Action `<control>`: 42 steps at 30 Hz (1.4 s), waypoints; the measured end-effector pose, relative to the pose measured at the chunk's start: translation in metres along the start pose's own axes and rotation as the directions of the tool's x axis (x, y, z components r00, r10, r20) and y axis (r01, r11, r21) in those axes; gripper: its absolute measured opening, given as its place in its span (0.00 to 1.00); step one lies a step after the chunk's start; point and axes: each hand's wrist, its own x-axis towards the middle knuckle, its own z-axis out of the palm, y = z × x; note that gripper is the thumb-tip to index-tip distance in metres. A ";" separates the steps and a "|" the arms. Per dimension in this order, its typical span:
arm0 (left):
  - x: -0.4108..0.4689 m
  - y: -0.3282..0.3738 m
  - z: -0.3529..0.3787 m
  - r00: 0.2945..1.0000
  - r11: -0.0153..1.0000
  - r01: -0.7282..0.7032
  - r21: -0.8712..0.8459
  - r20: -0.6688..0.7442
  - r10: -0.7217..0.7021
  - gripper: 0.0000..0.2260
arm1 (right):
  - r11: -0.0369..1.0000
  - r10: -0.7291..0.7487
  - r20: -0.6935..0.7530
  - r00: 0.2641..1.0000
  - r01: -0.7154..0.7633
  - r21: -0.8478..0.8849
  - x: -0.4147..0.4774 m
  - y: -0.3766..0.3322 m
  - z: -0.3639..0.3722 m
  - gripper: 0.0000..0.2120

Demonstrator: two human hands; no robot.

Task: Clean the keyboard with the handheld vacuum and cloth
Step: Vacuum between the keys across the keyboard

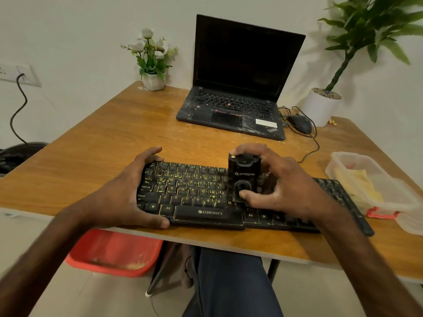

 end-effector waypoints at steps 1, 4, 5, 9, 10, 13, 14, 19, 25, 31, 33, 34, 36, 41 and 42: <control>0.000 -0.001 0.000 1.000 1.000 0.000 0.001 -0.001 0.000 0.64 | 0.999 -0.002 -0.012 1.000 0.002 -0.041 0.003 0.001 0.001 0.34; 0.001 -0.001 0.000 1.000 1.000 -0.007 -0.001 0.001 0.007 0.64 | 0.964 -0.041 -0.140 0.989 0.002 -0.266 0.020 0.009 0.012 0.34; 0.001 -0.001 0.000 1.000 1.000 -0.005 -0.002 -0.001 0.005 0.64 | 0.946 -0.055 -0.160 0.986 0.000 -0.323 0.023 0.011 0.016 0.34; 0.001 0.001 0.001 1.000 1.000 0.001 -0.010 0.000 -0.001 0.64 | 0.983 -0.034 -0.119 0.992 0.012 -0.181 0.016 0.010 0.010 0.33; 0.001 0.001 0.001 1.000 1.000 0.001 -0.012 0.000 -0.001 0.64 | 0.996 -0.008 -0.090 0.996 0.000 -0.087 0.012 0.007 0.005 0.33; 0.001 -0.001 0.000 1.000 1.000 0.002 -0.010 0.001 -0.001 0.64 | 0.999 0.027 -0.012 1.000 -0.026 0.030 0.006 0.001 -0.003 0.33; 0.001 -0.001 0.000 1.000 1.000 -0.001 -0.009 0.001 0.001 0.64 | 1.000 0.019 -0.023 1.000 -0.020 -0.013 0.008 0.002 0.000 0.33; 0.001 -0.001 0.001 1.000 1.000 -0.018 0.004 -0.008 0.018 0.64 | 0.944 -0.042 -0.186 0.982 -0.022 -0.328 0.029 0.018 0.012 0.35; 0.001 -0.002 0.001 1.000 1.000 -0.022 -0.006 -0.013 0.022 0.64 | 0.960 -0.025 -0.179 0.984 -0.026 -0.278 0.039 0.021 0.010 0.35; 0.002 -0.003 0.000 1.000 1.000 -0.014 -0.017 -0.005 0.014 0.64 | 0.883 -0.030 -0.107 0.994 -0.024 -0.468 0.047 0.023 0.005 0.36; 0.001 -0.002 0.000 1.000 1.000 -0.019 -0.011 -0.007 0.019 0.64 | 0.933 -0.019 -0.110 0.994 -0.022 -0.358 0.047 0.022 0.007 0.36; 0.001 -0.001 0.000 1.000 1.000 -0.020 -0.006 -0.009 0.020 0.64 | 0.958 -0.025 -0.100 0.995 -0.004 -0.285 0.045 0.020 0.009 0.35; 0.000 -0.001 0.000 1.000 1.000 -0.008 -0.006 -0.010 0.008 0.64 | 0.964 -0.061 -0.060 0.996 0.043 -0.262 0.044 0.016 0.014 0.35; 0.001 0.000 0.000 1.000 1.000 -0.007 -0.008 -0.005 0.007 0.64 | 0.884 -0.057 -0.089 0.994 0.009 -0.467 0.057 0.020 0.019 0.36; 0.001 0.000 0.001 1.000 1.000 -0.009 -0.009 -0.006 0.009 0.64 | 0.899 -0.050 -0.076 0.996 0.012 -0.437 0.057 0.019 0.018 0.36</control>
